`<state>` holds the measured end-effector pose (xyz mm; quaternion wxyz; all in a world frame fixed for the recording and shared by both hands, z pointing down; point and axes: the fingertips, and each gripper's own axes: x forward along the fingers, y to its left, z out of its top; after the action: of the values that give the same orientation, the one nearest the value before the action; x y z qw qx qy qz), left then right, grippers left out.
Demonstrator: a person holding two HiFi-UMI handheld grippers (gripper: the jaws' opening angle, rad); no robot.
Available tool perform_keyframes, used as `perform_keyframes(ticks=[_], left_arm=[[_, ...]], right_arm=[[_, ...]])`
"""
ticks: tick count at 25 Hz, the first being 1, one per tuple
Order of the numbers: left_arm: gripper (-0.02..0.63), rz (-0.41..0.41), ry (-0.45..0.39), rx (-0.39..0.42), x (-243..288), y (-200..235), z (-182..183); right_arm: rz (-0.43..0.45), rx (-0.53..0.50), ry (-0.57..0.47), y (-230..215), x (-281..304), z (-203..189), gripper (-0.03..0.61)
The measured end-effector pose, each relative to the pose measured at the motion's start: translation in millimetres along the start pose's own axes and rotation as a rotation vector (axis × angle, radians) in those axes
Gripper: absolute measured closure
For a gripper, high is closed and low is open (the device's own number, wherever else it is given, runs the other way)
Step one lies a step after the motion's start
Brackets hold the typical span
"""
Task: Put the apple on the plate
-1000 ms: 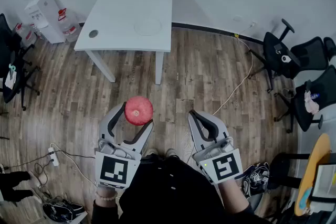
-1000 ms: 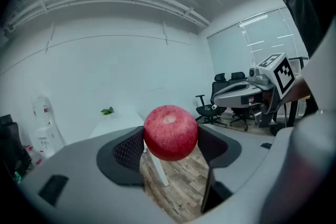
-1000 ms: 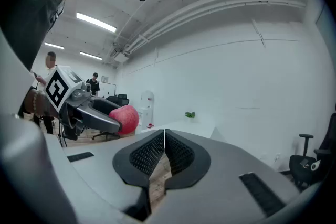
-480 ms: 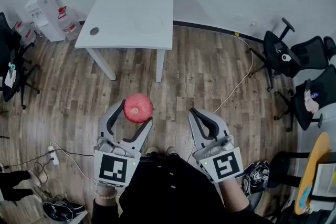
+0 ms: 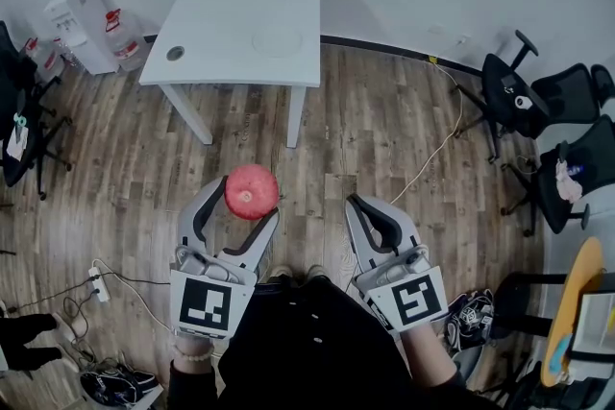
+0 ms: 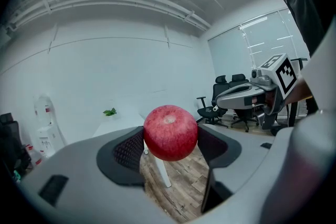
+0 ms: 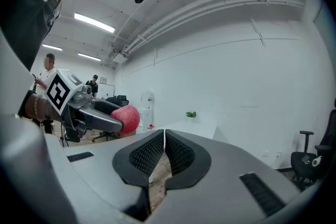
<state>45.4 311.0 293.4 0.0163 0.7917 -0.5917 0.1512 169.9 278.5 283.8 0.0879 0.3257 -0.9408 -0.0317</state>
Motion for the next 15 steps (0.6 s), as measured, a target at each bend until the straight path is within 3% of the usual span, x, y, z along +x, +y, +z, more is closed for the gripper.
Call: perform_keyframes(ticks=[15], left_arm=[[0.282, -0.038, -0.03, 0.007, -28, 21, -13]], right_arm=[[-0.061, -0.018, 0.0, 35, 3, 4, 0.535]])
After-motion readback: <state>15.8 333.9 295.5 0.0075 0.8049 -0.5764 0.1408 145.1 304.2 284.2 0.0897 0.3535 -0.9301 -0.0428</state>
